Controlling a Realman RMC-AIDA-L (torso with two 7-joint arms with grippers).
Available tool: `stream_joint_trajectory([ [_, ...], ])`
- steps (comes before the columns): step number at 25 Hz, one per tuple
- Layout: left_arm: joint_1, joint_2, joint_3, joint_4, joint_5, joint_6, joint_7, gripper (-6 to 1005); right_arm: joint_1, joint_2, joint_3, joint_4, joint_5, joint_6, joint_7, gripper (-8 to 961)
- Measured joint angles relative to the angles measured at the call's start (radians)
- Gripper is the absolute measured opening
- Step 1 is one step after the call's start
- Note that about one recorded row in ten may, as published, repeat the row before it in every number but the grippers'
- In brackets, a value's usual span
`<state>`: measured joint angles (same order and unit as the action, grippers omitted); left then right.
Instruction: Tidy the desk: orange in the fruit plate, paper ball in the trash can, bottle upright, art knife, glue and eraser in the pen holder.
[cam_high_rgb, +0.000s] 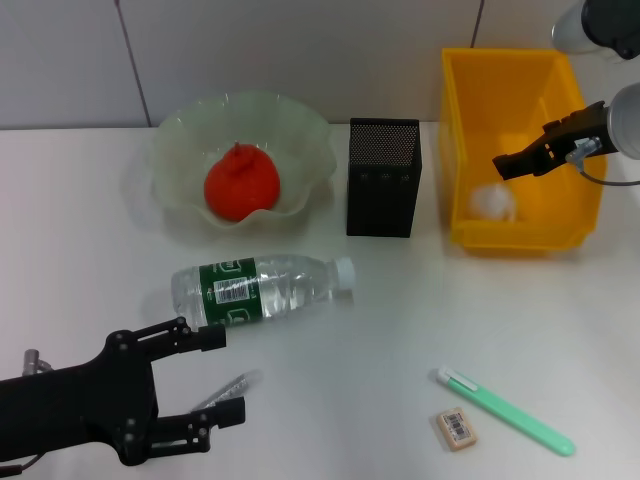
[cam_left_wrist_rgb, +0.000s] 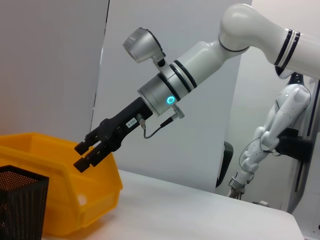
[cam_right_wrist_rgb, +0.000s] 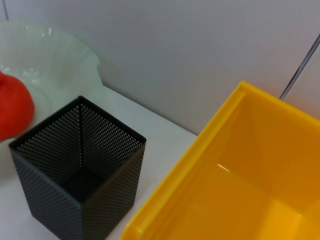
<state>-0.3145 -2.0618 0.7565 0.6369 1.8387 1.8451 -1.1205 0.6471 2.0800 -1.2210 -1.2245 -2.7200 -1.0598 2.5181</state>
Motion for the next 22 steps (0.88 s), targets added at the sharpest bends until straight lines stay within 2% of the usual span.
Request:
stream_joint_trajectory([
  [3, -0.001, 0.001, -0.002, 0.007, 0.000, -0.001, -0.005, 771, -0.016, -0.002, 0.009, -0.039, 0.036, -0.039, -0.007, 792],
  [6, -0.003, 0.004, -0.019, 0.011, 0.000, -0.005, -0.016, 769, -0.047, -0.006, 0.031, -0.108, 0.113, -0.121, -0.045, 792],
  [12, -0.017, 0.020, -0.038, 0.031, 0.003, -0.005, -0.057, 763, -0.103, -0.004, 0.195, -0.217, 0.343, -0.400, -0.213, 792],
  [17, -0.050, 0.021, -0.028, 0.124, 0.014, -0.008, -0.123, 759, -0.194, -0.002, 0.284, -0.190, 0.529, -0.544, -0.428, 792],
  [22, -0.146, 0.006, -0.026, 0.245, 0.126, -0.057, -0.215, 754, -0.297, -0.001, 0.345, -0.105, 0.649, -0.621, -0.627, 792],
])
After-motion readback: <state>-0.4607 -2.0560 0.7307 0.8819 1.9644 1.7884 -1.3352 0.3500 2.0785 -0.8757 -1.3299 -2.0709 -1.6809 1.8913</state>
